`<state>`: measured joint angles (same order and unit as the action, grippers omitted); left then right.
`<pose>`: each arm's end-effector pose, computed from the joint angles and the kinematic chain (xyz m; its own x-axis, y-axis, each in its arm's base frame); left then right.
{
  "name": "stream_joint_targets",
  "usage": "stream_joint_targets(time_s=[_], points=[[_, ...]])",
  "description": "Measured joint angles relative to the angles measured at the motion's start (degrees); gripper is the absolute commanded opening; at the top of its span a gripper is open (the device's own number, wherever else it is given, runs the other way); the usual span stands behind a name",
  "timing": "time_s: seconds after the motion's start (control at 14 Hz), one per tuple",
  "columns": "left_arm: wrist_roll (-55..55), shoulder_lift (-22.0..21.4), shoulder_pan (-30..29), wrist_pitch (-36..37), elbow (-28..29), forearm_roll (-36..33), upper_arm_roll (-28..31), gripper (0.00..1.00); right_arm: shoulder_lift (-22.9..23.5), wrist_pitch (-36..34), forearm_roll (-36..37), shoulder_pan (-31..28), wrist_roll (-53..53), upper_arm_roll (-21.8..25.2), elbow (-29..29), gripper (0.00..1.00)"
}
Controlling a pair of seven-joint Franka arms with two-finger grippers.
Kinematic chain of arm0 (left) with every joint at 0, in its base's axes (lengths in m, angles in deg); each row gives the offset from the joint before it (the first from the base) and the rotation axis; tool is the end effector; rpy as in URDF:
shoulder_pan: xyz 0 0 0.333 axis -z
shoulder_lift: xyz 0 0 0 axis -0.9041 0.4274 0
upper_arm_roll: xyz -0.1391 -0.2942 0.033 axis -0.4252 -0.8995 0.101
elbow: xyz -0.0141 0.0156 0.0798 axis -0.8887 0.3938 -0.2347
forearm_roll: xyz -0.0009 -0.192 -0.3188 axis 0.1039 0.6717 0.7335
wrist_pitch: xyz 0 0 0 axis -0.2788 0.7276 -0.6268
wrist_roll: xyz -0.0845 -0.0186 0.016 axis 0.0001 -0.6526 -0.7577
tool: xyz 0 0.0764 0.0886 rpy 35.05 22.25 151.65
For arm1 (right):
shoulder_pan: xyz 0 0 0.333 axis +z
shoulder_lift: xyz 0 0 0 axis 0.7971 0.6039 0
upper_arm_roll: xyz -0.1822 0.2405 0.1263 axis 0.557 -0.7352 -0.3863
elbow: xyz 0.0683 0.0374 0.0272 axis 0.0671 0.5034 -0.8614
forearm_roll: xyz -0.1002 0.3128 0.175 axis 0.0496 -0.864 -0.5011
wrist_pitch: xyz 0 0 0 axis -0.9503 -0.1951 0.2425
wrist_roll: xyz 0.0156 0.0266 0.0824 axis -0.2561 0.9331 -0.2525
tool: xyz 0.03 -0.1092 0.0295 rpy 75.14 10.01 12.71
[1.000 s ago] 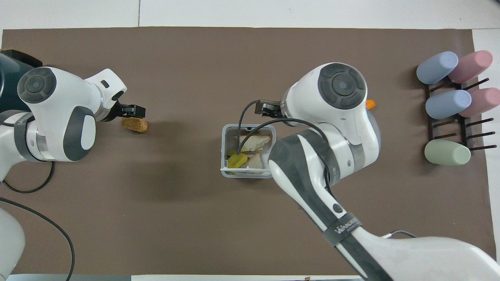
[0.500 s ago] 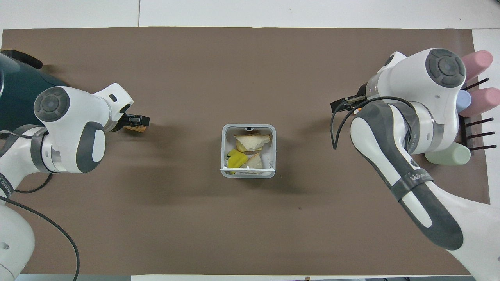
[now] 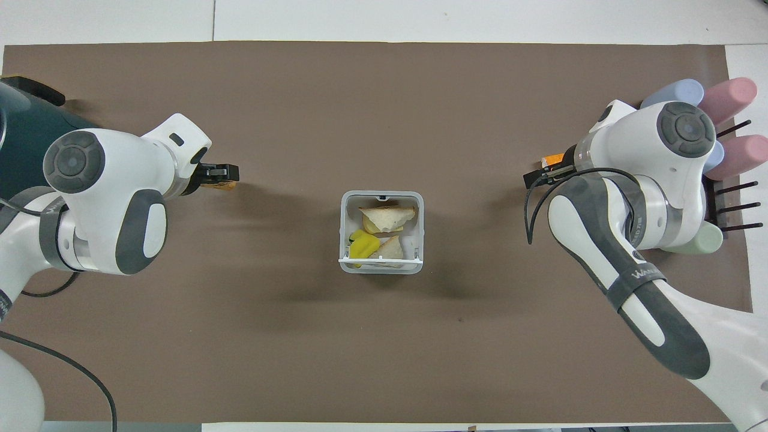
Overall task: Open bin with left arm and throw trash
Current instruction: 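Drop the yellow item into the bin while the right gripper grasps the orange item, then lift the orange item with the right gripper while the left gripper withdraws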
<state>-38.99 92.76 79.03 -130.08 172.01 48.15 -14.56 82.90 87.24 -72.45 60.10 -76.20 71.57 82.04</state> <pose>0.5610 -0.1529 0.4013 0.9839 -0.0264 0.1768 -0.0372 -0.9976 0.0583 0.5971 0.0525 0.3537 0.9757 0.2009 0.0874 0.2042 -0.9784 -0.0315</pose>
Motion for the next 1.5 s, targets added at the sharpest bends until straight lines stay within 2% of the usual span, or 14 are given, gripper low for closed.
stream_joint_targets(time_s=[0.21, 0.43, 0.57, 0.64, 0.71, 0.79, 1.21, 1.5], points=[[10.41, -1.18, 7.52, 8.30, -6.84, 0.02, -0.35, 0.00, 1.81, 1.30, 0.04, -2.58, -12.38, 0.04, -0.38, 1.00], [16.22, -0.94, 14.43, 10.02, -9.89, 2.85, -0.64, 0.00, 2.91, 1.24, -0.28, -2.63, -24.41, -0.41, -0.78, 1.00], [17.15, -0.62, 18.10, 9.98, -10.01, 6.93, -0.71, 0.00, 3.98, 1.36, -5.18, -2.55, -28.26, -0.75, -2.07, 1.00], [17.31, -0.42, 19.46, 9.94, -10.00, 8.89, -0.75, 0.07, 4.61, 1.55, -8.24, -2.51, -28.86, -0.79, -2.91, 1.00], [17.41, -0.23, 20.52, 9.87, -10.00, 10.76, -0.78, 0.72, 5.24, 1.92, -9.86, -2.55, -29.40, -0.77, -3.78, 1.00], [17.45, -0.03, 21.32, 9.70, -10.00, 12.03, -0.78, 1.00, 5.85, 2.57, -10.67, -2.72, -29.80, -0.74, -4.47, 1.00], [17.86, 0.33, 23.80, 9.14, -9.99, 12.67, -0.62, 1.00, 8.85, 3.84, -14.80, -3.22, -31.62, -0.59, -5.10, 1.00], [17.11, -1.22, 20.62, 13.35, -10.12, 12.59, 0.61, 1.00, 9.12, 3.80, -14.80, -3.29, -32.52, -0.47, -5.07, 1.00]])
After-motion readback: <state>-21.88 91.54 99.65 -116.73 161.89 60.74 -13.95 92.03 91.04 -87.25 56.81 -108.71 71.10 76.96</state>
